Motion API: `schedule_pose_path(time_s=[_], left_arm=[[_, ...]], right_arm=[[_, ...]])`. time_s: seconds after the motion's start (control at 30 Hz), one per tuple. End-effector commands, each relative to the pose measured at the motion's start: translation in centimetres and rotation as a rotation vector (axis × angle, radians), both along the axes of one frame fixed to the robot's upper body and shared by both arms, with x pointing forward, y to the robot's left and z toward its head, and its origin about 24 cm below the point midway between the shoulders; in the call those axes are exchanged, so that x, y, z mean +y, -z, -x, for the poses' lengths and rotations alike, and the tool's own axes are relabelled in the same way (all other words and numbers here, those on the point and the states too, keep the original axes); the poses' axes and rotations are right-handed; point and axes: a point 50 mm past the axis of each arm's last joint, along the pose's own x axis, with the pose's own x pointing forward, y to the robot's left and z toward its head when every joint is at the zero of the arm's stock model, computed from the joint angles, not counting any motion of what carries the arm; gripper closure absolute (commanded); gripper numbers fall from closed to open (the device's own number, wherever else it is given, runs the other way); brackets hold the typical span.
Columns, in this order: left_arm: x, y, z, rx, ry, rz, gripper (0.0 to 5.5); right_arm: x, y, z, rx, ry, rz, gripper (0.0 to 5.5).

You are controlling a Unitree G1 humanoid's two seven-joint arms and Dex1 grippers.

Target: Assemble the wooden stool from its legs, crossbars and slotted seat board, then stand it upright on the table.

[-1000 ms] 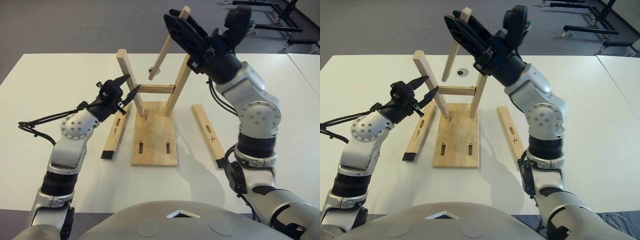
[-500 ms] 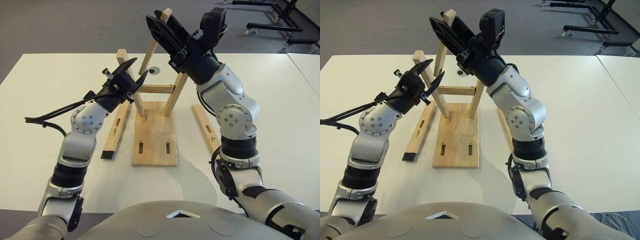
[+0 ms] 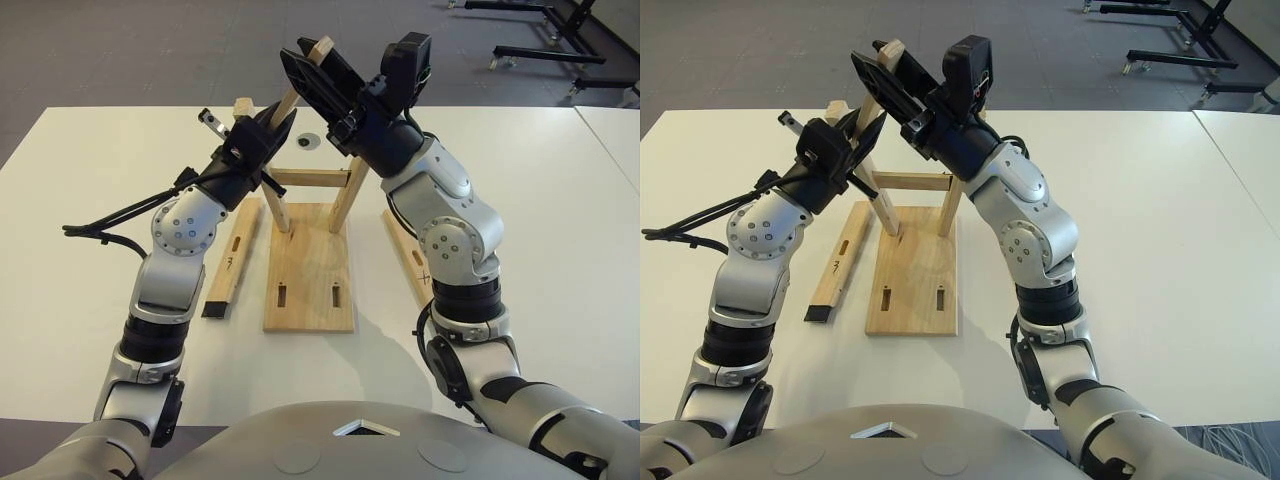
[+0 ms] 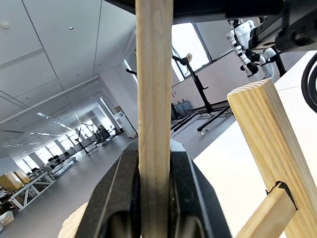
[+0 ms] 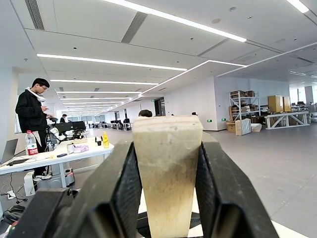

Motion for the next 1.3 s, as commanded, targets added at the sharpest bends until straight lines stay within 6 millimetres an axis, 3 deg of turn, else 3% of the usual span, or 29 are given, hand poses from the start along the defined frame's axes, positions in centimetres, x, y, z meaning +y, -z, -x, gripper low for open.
schedule_pose_path(time_s=[0.03,0.17,0.3,0.4,0.5,0.8,1.0,1.3], left_arm=[[-0.2,-0.4,0.1,-0.002,0.040,-0.023,5.11],[0.0,0.2,0.4,0.073,0.133,0.049,5.12],[0.2,1.5,1.8,0.251,0.317,0.167,5.12],[-0.1,1.1,4.2,0.472,0.663,0.435,5.12],[-0.4,1.4,6.1,0.642,0.884,0.453,5.12],[0.0,2.2,6.2,0.763,0.887,0.346,5.12],[-0.4,2.4,6.1,0.747,0.863,0.327,5.12],[-0.4,2.6,6.2,0.766,0.865,0.322,5.12]], right_arm=[[-0.5,0.1,-0.1,-0.002,-0.018,0.032,3.81],[-1.7,0.1,0.9,0.001,-0.209,0.044,3.15],[-4.5,0.5,1.0,0.000,-0.330,0.099,2.55],[-5.8,0.4,0.6,-0.021,-0.340,0.127,2.54],[-6.1,0.2,0.6,-0.042,-0.367,0.146,2.54],[-5.0,0.1,2.0,-0.037,-0.538,0.175,2.54],[-4.7,1.8,2.6,0.081,-0.604,0.222,2.54],[-4.2,1.6,3.1,0.059,-0.631,0.177,4.22]])
